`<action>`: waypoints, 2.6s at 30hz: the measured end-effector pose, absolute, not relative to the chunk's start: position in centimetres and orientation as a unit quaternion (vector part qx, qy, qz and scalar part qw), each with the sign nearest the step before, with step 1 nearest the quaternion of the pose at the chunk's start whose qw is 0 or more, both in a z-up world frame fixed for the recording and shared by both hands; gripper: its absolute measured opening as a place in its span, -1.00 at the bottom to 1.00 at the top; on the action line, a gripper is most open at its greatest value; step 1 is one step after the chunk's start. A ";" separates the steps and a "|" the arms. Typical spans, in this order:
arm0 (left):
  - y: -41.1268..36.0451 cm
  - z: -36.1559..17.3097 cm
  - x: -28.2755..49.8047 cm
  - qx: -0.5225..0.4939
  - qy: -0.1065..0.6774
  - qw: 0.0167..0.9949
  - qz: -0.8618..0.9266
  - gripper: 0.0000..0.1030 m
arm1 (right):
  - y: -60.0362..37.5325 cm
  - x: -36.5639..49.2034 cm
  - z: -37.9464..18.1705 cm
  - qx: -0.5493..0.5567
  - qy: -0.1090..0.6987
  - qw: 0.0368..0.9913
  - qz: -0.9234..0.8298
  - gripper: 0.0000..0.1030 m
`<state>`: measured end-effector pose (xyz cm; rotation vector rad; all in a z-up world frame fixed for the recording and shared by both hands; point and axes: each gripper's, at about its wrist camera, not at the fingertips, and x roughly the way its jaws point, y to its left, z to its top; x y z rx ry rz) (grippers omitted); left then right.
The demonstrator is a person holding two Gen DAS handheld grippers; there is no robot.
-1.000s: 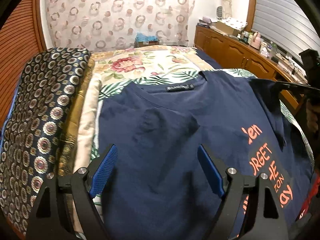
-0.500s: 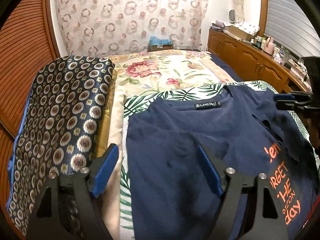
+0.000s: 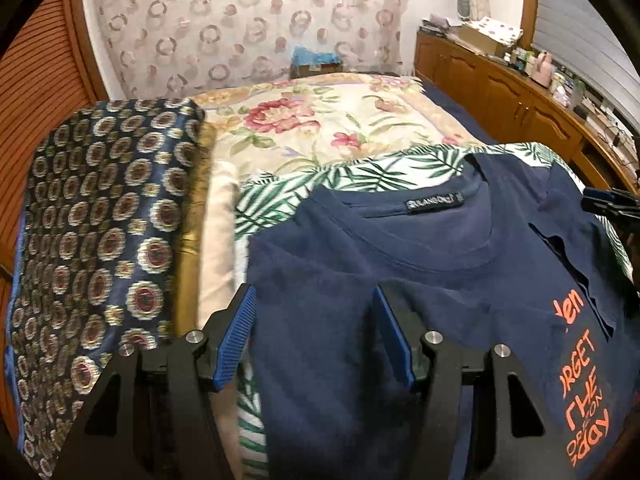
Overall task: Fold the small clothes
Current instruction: 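Grasp the shirt hem with the left tool while the right tool grasps the hem, then lift the gripped hem over the shirt body with both tools and open them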
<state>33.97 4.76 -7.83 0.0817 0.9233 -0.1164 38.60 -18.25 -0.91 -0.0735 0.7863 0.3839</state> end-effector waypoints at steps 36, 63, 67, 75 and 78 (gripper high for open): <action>6.4 -2.9 31.6 -0.013 0.389 0.917 -0.085 -0.91 | -18.3 39.1 -1.7 -0.084 0.381 0.902 0.185 0.40; 5.6 4.3 15.0 -0.015 0.267 0.956 -0.120 -0.92 | -23.1 24.7 5.6 -0.025 0.249 0.933 0.257 -0.92; 5.9 1.9 12.0 -0.020 0.273 0.955 -0.117 -0.92 | -24.3 20.5 3.7 -0.015 0.235 0.936 0.262 -0.92; 5.9 1.6 5.9 -0.028 0.260 0.959 -0.112 -0.92 | -25.5 14.5 1.2 -0.009 0.240 0.936 0.256 -0.92; 5.9 1.7 3.2 -0.035 0.250 0.961 -0.114 -0.92 | -26.4 10.8 1.9 -0.015 0.232 0.939 0.254 -0.92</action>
